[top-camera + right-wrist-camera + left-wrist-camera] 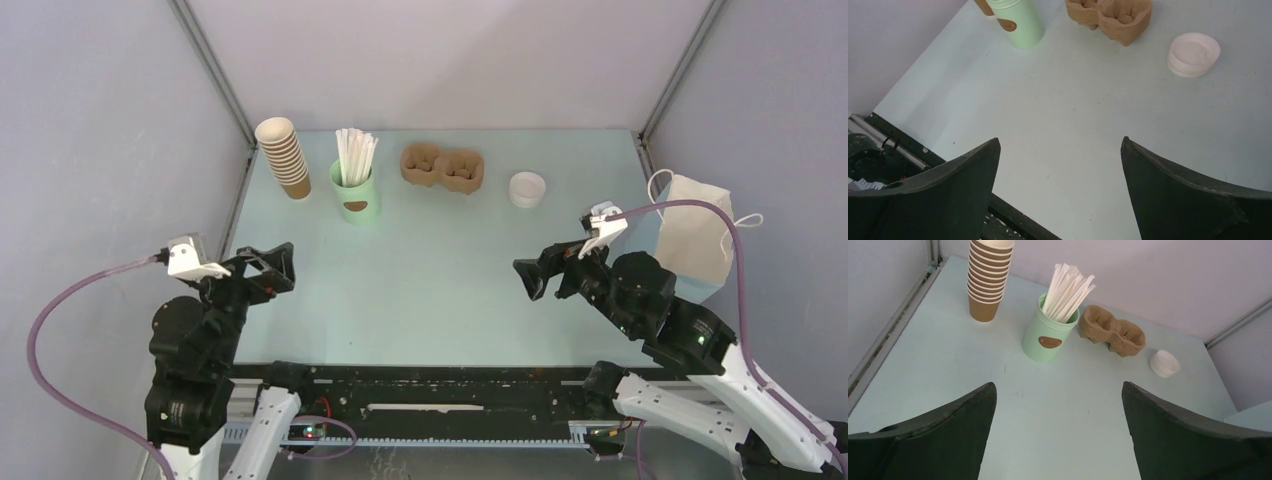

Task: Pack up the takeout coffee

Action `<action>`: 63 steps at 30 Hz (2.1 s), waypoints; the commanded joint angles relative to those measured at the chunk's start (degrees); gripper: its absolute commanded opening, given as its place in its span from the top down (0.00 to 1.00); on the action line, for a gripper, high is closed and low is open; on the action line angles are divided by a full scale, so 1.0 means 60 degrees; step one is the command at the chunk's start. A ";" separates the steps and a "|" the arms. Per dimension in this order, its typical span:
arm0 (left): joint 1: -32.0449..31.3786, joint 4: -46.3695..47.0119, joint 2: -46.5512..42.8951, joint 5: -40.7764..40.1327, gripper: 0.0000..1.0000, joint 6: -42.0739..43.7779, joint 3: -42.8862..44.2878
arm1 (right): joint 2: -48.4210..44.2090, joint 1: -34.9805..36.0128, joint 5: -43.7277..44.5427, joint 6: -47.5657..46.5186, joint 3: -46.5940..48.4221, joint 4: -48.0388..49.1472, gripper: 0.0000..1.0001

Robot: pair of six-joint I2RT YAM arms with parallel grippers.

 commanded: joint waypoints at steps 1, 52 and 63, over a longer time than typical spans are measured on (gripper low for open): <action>0.0274 0.0521 0.0277 0.0691 0.00 -0.0498 -0.0280 | 0.0177 -0.0110 0.0454 0.0597 -0.0140 0.0766 0.01; 0.2585 -0.0047 1.4874 -0.2415 0.35 -0.0267 1.0113 | 0.8936 -0.3441 -0.3820 -0.0923 -0.0929 1.2019 0.07; 0.2796 -0.0291 1.5837 -0.2325 0.52 -0.0400 1.0992 | 0.8979 -0.3556 -0.4076 -0.0763 -0.0929 1.2073 0.07</action>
